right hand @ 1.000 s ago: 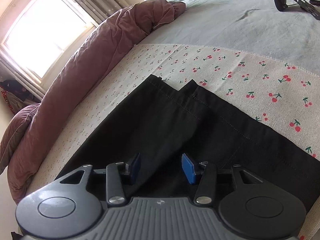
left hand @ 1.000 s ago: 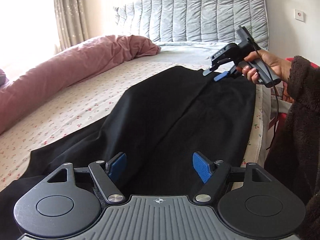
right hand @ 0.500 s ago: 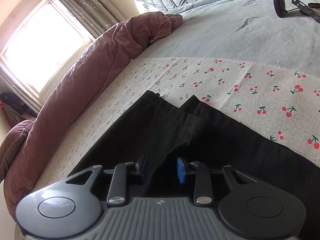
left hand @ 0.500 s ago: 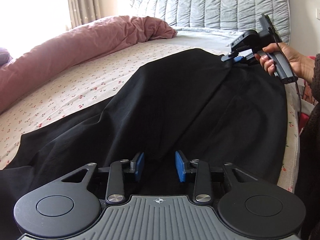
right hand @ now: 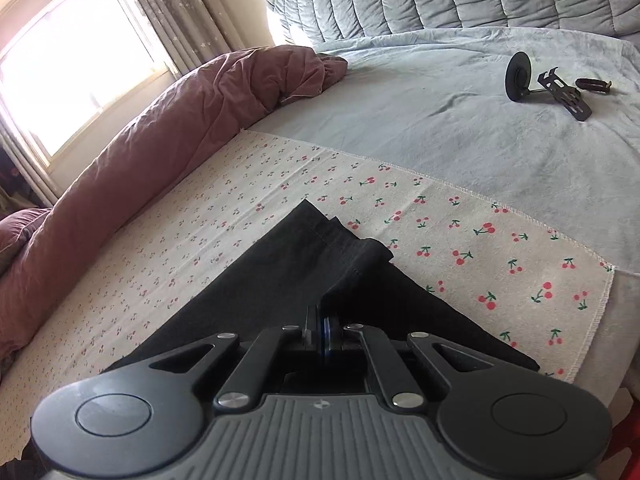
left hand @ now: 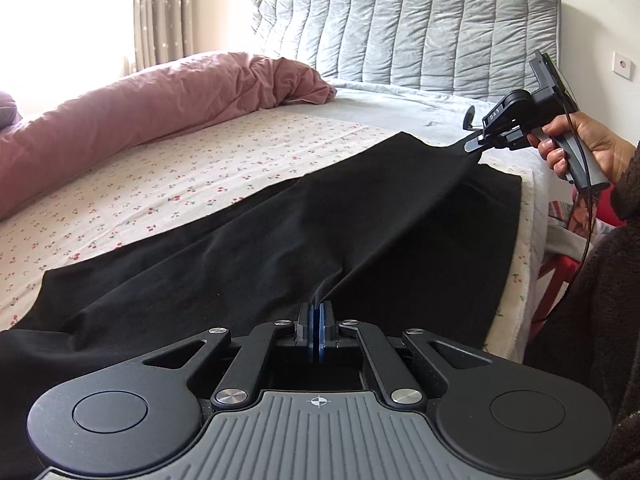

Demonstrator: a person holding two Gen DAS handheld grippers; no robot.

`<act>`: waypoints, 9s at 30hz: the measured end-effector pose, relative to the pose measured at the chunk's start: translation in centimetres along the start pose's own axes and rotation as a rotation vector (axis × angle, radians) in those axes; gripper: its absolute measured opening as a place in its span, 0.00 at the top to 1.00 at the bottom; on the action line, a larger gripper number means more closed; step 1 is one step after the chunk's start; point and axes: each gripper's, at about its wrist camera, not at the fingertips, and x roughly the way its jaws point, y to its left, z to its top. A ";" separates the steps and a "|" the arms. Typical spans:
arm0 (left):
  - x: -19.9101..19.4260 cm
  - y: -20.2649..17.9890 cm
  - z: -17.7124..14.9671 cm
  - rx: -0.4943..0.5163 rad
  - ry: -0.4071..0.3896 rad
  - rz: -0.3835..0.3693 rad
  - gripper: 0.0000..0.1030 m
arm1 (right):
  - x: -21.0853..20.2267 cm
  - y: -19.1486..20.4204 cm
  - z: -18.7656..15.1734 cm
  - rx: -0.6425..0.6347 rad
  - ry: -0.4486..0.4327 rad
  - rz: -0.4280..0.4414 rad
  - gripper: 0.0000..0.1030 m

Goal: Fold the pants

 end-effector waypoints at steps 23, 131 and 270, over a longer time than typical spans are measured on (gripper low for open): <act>-0.9 -2.2 -1.1 0.024 0.104 -0.176 1.00 | -2.3 -2.0 -4.5 -0.114 0.002 -0.146 0.99; -20.9 21.3 -18.2 -1.330 -0.328 0.816 0.88 | -7.8 27.6 -20.4 -0.896 0.244 1.162 1.00; 5.1 6.0 2.9 -0.421 0.088 0.266 0.05 | 4.4 -3.3 -0.1 -0.332 0.113 -0.084 0.48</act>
